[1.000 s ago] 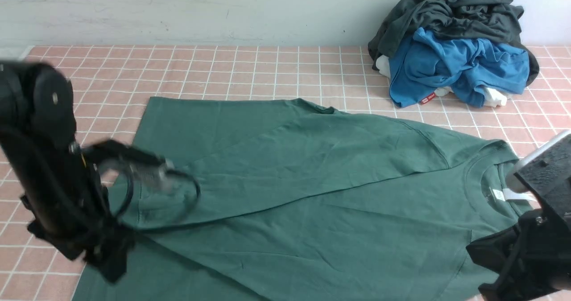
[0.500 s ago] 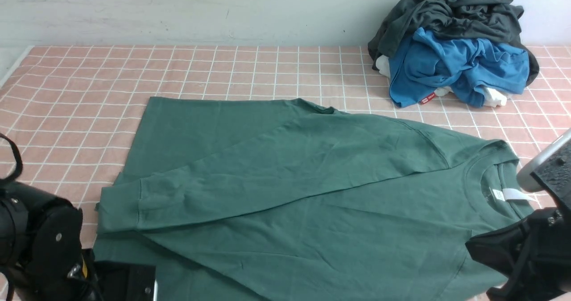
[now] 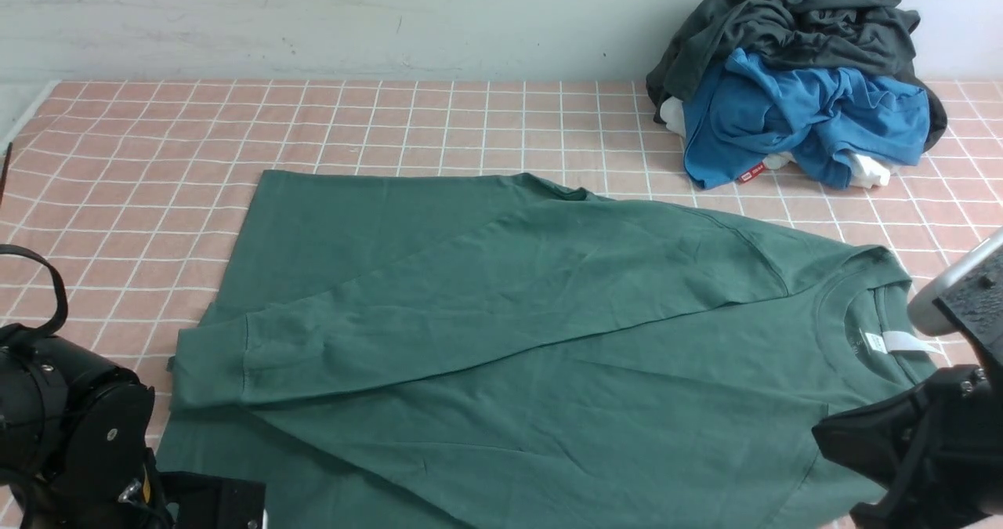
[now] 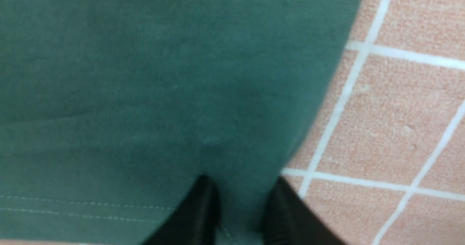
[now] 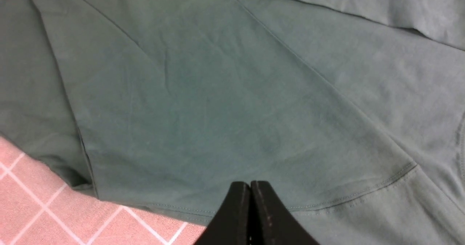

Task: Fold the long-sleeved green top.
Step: Use both arms simultaneously to clamp the lower edge of the clothing fabric

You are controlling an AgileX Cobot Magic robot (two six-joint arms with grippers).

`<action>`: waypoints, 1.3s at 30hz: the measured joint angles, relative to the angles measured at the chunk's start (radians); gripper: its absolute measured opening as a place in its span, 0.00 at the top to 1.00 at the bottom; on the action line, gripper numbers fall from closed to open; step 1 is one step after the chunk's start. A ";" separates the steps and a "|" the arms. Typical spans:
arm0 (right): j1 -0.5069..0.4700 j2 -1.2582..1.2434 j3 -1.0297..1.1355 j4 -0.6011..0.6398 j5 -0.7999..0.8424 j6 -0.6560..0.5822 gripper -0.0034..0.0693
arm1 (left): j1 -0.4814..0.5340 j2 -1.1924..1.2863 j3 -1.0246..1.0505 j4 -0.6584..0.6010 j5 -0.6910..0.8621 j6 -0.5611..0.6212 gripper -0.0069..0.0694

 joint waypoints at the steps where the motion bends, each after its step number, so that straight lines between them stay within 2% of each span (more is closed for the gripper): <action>1: 0.000 0.000 0.000 0.000 0.003 0.000 0.97 | 0.000 -0.001 0.000 0.000 0.004 -0.018 0.83; 3: 0.000 0.000 0.000 0.000 0.006 0.000 0.97 | 0.000 -0.011 -0.002 0.000 0.005 -0.052 0.88; 4: 0.000 -0.008 0.000 0.000 0.013 -0.003 0.97 | 0.000 -0.041 -0.019 0.000 0.014 -0.114 0.90; 7: 0.000 -0.034 0.000 0.006 0.021 -0.016 0.97 | 0.000 -0.092 -0.053 0.000 0.041 -0.213 0.91; 9: 0.000 -0.086 -0.001 0.020 0.015 -0.067 0.97 | 0.000 -0.157 -0.099 0.000 0.093 -0.362 0.91; 11: 0.000 -0.099 -0.007 0.023 0.012 -0.124 0.97 | 0.000 -0.197 -0.121 -0.002 0.123 -0.458 0.91; 14: 0.000 -0.043 -0.053 0.023 0.060 -0.142 0.96 | 0.000 -0.233 -0.133 -0.003 0.144 -0.530 0.91; 19: 0.000 0.205 -0.185 -0.038 0.213 -0.173 0.88 | 0.000 -0.240 -0.135 -0.017 0.159 -0.568 0.91; 23: 0.000 0.429 -0.271 -0.176 0.252 -0.244 0.72 | 0.000 -0.240 -0.135 -0.071 0.149 -0.571 0.91; 26: 0.000 0.549 -0.289 -0.295 0.250 -0.307 0.55 | 0.000 -0.240 -0.135 -0.116 0.129 -0.571 0.91; 29: 0.000 0.630 -0.290 -0.405 0.250 -0.379 0.45 | 0.000 -0.240 -0.135 -0.135 0.111 -0.571 0.91; 33: 0.000 0.658 -0.290 -0.464 0.250 -0.451 0.44 | 0.000 -0.240 -0.135 -0.138 0.101 -0.571 0.91; 39: -0.010 0.659 -0.266 -0.533 0.206 -0.633 0.49 | 0.000 -0.240 -0.135 -0.160 0.089 -0.571 0.91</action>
